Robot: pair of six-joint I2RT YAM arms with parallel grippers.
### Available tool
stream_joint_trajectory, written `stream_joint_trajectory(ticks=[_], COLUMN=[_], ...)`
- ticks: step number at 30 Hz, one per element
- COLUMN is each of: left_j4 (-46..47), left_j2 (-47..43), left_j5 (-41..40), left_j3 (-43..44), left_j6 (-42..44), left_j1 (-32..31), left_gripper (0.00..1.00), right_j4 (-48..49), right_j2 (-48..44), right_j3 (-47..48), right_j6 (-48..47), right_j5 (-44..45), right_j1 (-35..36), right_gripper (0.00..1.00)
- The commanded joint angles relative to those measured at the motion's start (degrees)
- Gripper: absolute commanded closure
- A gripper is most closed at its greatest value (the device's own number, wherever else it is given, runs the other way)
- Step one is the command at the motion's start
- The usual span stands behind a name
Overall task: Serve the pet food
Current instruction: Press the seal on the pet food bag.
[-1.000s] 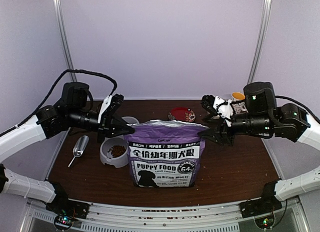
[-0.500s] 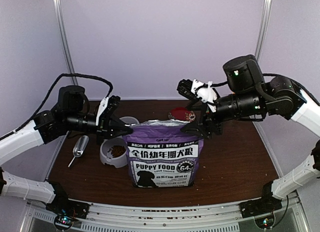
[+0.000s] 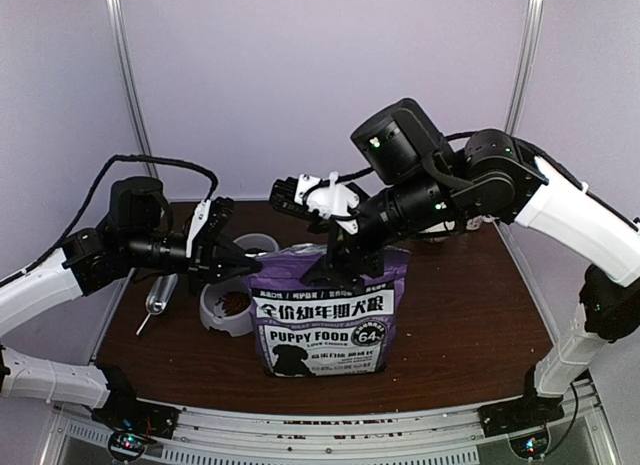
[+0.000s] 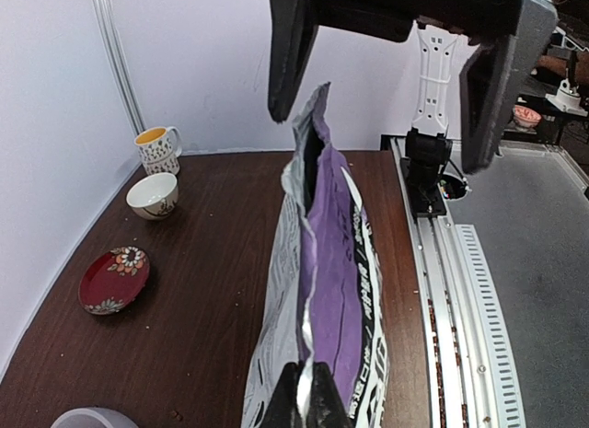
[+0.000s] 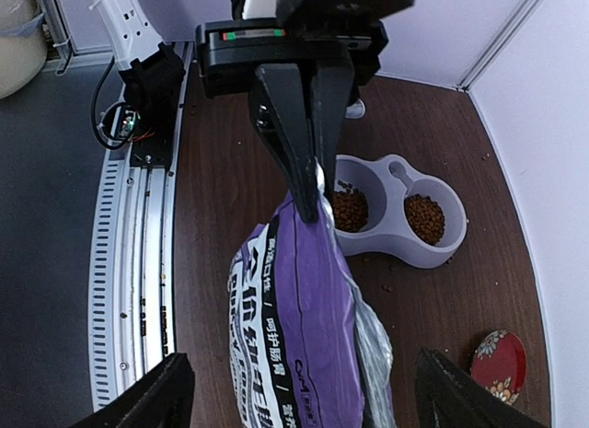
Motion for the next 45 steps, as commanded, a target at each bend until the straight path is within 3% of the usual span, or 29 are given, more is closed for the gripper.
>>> stream_joint_trajectory(ticks=[1,9,22,37,43,45], left_j4=[3.93,4.11,4.58,4.72,5.02,5.13], left_j2=[-1.55,-2.29,-2.71,-3.35,-3.56,-3.57], left_j5=[0.07,-0.17,0.3,-0.18,-0.12,0.04], left_j3=[-0.26,-0.91,-1.53,-1.93,-2.19,-2.27], left_j6=[0.2,0.15,0.42,0.58,0.67,0.8], left_j1=[-0.19,-0.28,-0.43,-0.54,-0.56,-0.54], left_gripper=[1.0,1.0,1.0,1.0,1.0,1.0], right_j4=[-2.88,-4.38,-4.61,-7.13,-7.5,-7.37], right_j2=[4.09,9.13,11.86,13.18,12.49,12.35], right_j3=[6.21,11.7,12.81,13.49,12.1,12.07], right_j6=[-1.39,-1.8,-2.33,-1.55,-0.78,-0.75], right_j5=[-2.04,-4.21,-3.75,-4.02,-4.53,-4.46], right_j1=[1.5,2.95,3.49,4.24,4.37,4.38], right_gripper=[0.15,0.16,0.2,0.38,0.76,0.78])
